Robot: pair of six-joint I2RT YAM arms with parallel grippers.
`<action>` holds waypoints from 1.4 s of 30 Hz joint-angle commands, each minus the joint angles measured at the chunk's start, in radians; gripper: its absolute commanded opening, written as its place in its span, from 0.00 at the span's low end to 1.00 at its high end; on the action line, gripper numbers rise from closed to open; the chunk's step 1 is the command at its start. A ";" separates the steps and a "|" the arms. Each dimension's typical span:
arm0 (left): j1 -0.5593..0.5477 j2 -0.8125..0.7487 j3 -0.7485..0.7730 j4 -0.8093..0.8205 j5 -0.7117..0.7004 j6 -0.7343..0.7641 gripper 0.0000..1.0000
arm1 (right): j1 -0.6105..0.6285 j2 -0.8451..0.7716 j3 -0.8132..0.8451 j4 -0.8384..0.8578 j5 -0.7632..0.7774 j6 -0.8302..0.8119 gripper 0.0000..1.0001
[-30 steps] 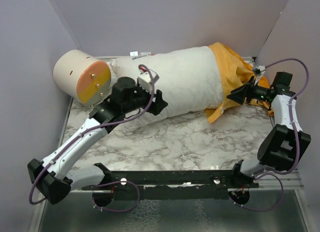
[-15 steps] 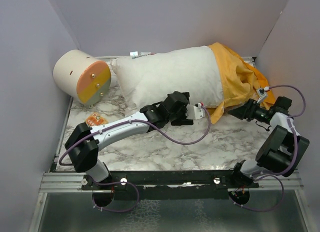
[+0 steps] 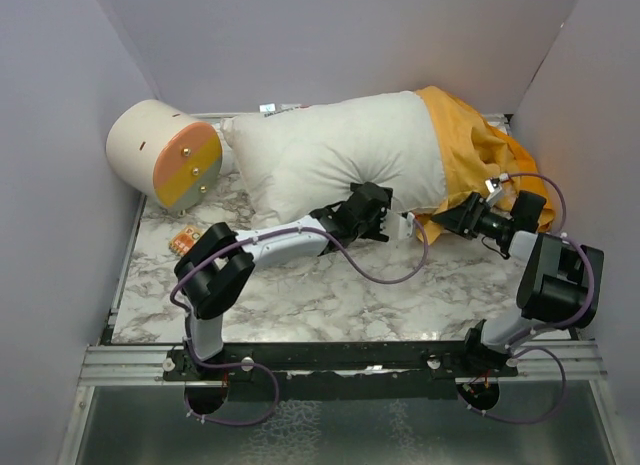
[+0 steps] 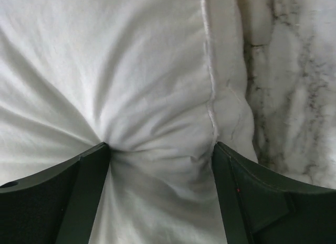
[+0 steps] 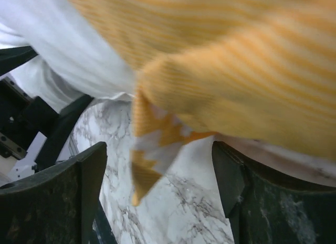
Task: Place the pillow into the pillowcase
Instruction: Stuff the pillow into the pillowcase.
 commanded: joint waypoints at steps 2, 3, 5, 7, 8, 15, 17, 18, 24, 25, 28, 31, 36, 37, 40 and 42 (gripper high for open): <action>0.091 0.088 0.096 0.000 0.066 -0.093 0.61 | 0.008 0.103 0.010 0.188 0.109 0.175 0.58; 0.102 0.106 0.121 -0.016 0.094 -0.116 0.47 | 0.009 0.117 0.021 0.178 0.111 0.174 0.43; 0.119 0.133 0.175 -0.060 0.145 -0.163 0.11 | 0.011 0.137 0.046 0.168 0.092 0.169 0.20; 0.137 0.154 0.232 -0.106 0.212 -0.211 0.00 | 0.011 0.143 0.075 0.158 0.053 0.170 0.10; 0.148 0.162 0.264 -0.130 0.251 -0.238 0.00 | 0.011 0.140 0.088 0.161 0.026 0.174 0.06; 0.209 0.220 0.596 -0.263 0.531 -0.523 0.00 | 0.092 0.044 0.222 0.202 -0.218 0.257 0.01; 0.215 0.244 0.701 -0.272 0.592 -0.603 0.00 | 0.178 0.013 0.278 0.161 -0.297 0.251 0.01; 0.216 0.257 0.752 -0.278 0.610 -0.640 0.00 | 0.225 0.000 0.308 0.103 -0.328 0.226 0.01; 0.215 0.342 0.924 -0.356 0.715 -0.770 0.00 | 0.331 -0.014 0.383 -0.361 -0.255 -0.154 0.01; 0.215 0.345 0.915 -0.359 0.730 -0.786 0.00 | 0.316 0.012 0.377 -0.394 -0.226 -0.193 0.01; 0.215 0.330 0.854 -0.358 0.779 -0.835 0.00 | 0.252 0.132 0.390 -0.543 -0.207 -0.351 0.01; 0.215 0.286 0.795 -0.333 0.843 -0.884 0.00 | 0.201 0.215 0.443 -0.665 -0.203 -0.469 0.01; 0.183 0.213 0.760 -0.316 0.928 -0.909 0.00 | 0.190 0.057 0.565 -0.606 -0.127 -0.418 0.01; 0.169 0.208 0.785 -0.335 0.932 -0.899 0.00 | 0.190 0.012 0.588 -0.545 -0.107 -0.370 0.01; 0.144 0.207 0.878 -0.370 0.958 -0.911 0.00 | 0.191 -0.071 0.696 -0.416 -0.087 -0.237 0.01; 0.140 0.197 0.920 -0.358 0.976 -0.954 0.00 | 0.193 -0.089 0.802 -0.387 -0.105 -0.177 0.01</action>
